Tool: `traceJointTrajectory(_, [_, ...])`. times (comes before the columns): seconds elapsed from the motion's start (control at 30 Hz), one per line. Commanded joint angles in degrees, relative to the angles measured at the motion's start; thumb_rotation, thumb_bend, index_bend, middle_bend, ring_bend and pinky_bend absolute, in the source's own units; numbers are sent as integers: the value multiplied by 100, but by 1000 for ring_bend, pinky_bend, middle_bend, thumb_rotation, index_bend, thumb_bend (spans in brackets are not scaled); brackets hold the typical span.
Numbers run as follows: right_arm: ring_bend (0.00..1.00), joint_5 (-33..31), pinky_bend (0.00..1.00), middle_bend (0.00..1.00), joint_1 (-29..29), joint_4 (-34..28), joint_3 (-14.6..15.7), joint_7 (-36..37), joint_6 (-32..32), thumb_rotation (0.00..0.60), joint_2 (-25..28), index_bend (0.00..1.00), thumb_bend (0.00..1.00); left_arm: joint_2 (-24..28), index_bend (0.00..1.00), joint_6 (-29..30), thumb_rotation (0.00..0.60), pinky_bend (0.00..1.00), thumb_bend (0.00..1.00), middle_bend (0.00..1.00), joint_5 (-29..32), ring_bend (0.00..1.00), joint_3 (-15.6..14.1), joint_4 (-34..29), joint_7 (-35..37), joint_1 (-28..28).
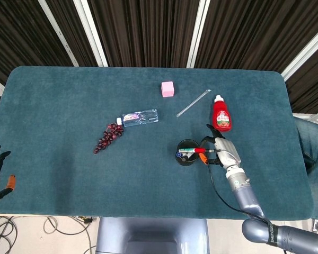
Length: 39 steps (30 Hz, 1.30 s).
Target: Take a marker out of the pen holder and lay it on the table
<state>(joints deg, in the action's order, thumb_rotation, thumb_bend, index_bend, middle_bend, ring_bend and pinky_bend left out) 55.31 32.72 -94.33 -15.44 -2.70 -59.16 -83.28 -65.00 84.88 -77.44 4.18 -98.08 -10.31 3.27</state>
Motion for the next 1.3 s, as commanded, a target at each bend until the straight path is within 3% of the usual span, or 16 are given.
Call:
traceJointTrajectory(0.03, [76,-17,196,0,0,6,-4,18,13,600,-3,517,443,-1,143,1,600,0,431,17,-1,0,1,1,3,0])
traceJointTrajectory(0.53, [76,-55,196,0,11,50,-13,84,75,600,-17,584,446,-1,143,2,600,0,431,17,-3,0,0,10,14,0])
traceJointTrajectory(0.7, [76,-41,196,0,29,31,-36,104,95,600,-4,624,529,-3,143,0,600,0,432,16,2,0,2,13,17,0])
traceJointTrajectory(0.87, [76,-16,196,0,62,-9,-72,110,146,600,84,659,534,-1,143,1,600,0,432,16,1,0,1,12,24,-2])
traceJointTrajectory(1.3, [76,-87,196,0,103,-517,-277,-73,5,600,507,679,529,7,142,3,600,0,432,16,-2,0,-2,-1,51,-8])
